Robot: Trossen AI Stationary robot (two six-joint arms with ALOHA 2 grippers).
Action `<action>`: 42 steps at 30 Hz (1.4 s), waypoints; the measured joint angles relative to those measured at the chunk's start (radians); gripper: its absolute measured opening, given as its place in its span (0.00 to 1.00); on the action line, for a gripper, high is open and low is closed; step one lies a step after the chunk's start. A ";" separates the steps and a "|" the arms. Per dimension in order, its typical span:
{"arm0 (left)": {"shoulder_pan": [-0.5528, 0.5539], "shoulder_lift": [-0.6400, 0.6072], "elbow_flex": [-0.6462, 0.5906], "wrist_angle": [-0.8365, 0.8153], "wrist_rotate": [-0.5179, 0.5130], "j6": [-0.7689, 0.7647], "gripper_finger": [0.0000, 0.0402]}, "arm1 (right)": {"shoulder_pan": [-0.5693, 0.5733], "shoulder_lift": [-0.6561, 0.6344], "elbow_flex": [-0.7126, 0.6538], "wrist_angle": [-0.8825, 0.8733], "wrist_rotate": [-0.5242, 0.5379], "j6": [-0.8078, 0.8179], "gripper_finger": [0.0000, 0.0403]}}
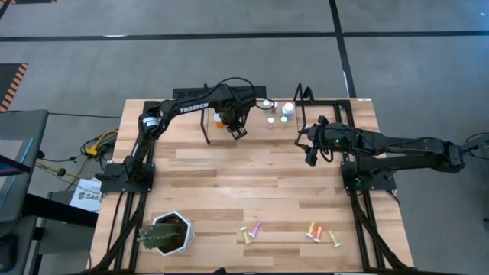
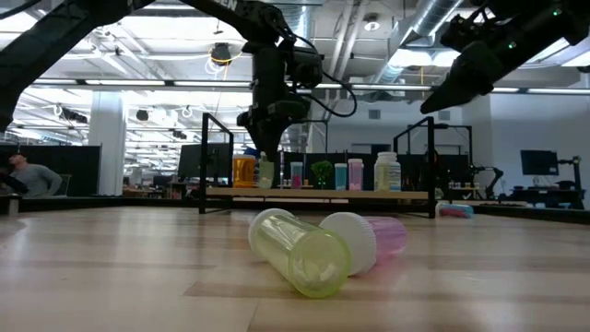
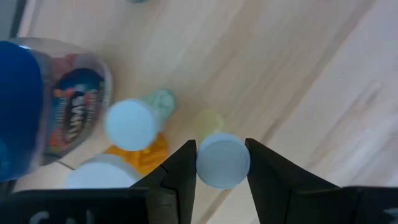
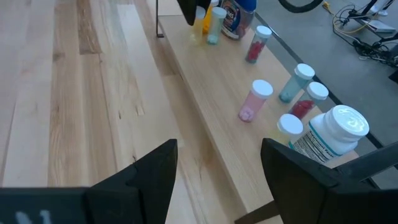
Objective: Pick and place medicine bottles onto shelf by color
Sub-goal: Put the yellow pill bottle on the shelf
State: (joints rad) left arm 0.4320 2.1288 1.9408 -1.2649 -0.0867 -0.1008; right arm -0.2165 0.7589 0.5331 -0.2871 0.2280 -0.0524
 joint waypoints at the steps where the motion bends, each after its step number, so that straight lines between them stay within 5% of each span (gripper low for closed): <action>1: 0.000 0.000 0.000 0.000 0.001 -0.001 0.27 | 0.000 0.000 0.000 0.000 0.000 0.000 0.63; 42: 0.011 0.001 -0.074 0.055 0.038 0.009 0.31 | 0.000 0.000 0.000 0.000 0.000 0.000 0.63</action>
State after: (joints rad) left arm 0.4431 2.1296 1.8671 -1.2097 -0.0486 -0.0917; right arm -0.2165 0.7589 0.5335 -0.2867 0.2283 -0.0521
